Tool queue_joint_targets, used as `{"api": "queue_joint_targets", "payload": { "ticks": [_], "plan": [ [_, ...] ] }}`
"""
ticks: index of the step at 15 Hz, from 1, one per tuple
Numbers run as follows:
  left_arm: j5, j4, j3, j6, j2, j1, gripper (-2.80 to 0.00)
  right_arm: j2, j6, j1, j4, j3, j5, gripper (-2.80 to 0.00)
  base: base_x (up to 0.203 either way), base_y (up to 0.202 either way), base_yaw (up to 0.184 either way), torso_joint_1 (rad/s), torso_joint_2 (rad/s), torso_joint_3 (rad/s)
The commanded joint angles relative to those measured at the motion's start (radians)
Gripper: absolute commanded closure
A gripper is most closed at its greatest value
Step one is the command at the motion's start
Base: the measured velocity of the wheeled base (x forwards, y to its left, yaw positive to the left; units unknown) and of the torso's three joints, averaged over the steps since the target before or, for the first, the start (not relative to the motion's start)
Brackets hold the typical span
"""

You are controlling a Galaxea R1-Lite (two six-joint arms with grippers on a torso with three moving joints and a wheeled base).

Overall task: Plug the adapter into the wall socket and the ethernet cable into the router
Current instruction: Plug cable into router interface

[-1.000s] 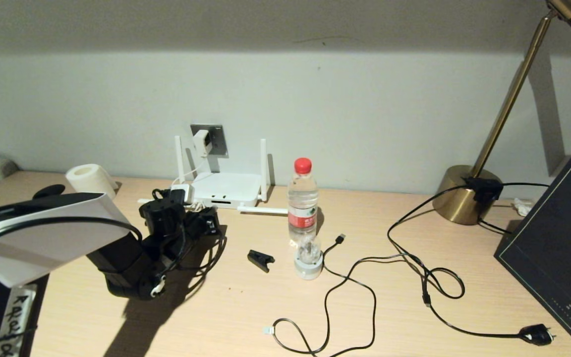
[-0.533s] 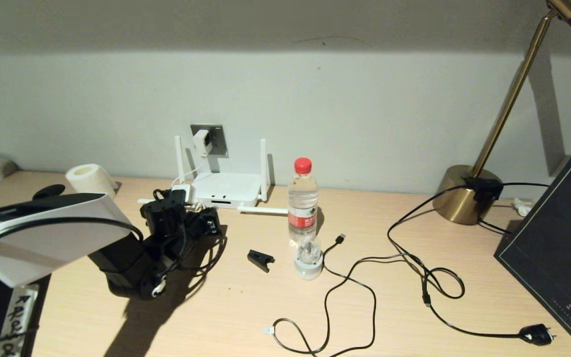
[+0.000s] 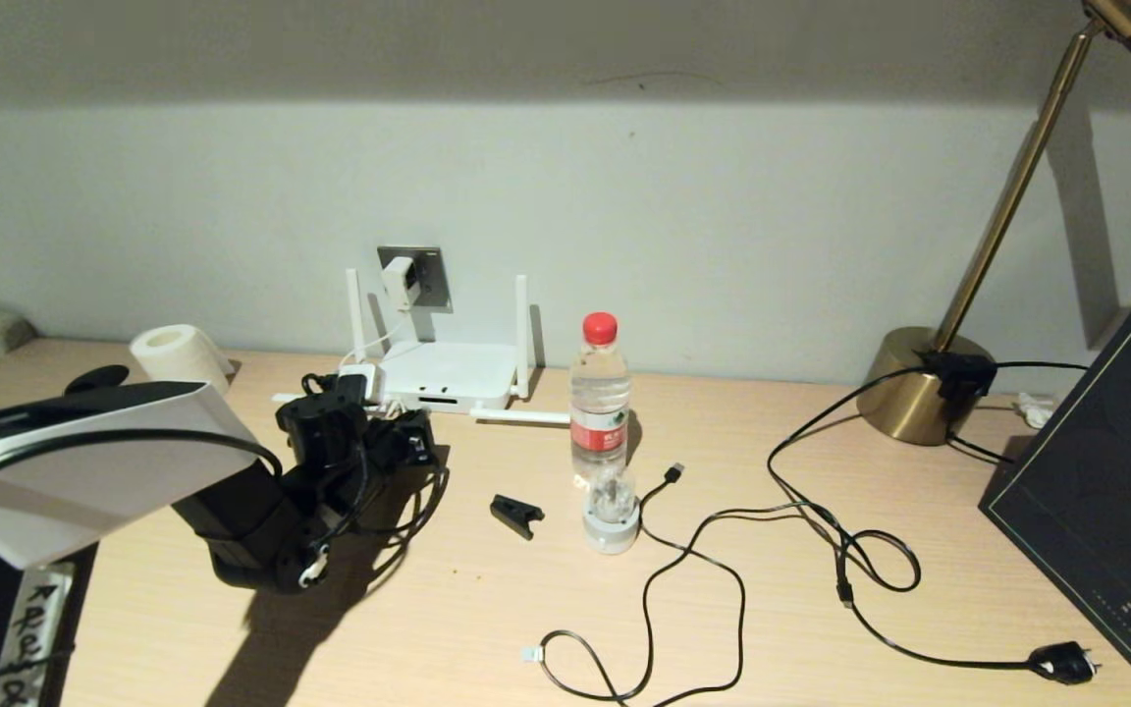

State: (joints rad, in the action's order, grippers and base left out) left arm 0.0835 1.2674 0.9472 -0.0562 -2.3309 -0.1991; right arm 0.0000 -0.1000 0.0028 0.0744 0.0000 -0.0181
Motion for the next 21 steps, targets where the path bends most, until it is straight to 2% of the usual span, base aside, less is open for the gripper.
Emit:
{"api": "queue_joint_targets", "payload": {
  "ticks": [1, 21],
  "plan": [
    [0.001, 0.007, -0.001, -0.001, 0.007, 0.0, 0.0, 0.002, -0.001, 0.0, 0.001, 0.029, 0.0, -2.8, 0.0, 0.0, 0.0, 0.0, 0.0, 0.0],
    [0.001, 0.006, 0.01, -0.001, 0.011, 0.0, 0.0, 0.002, -0.001, 0.0, 0.001, 0.029, 0.0, -2.8, 0.0, 0.0, 0.0, 0.0, 0.0, 0.0]
  ]
}}
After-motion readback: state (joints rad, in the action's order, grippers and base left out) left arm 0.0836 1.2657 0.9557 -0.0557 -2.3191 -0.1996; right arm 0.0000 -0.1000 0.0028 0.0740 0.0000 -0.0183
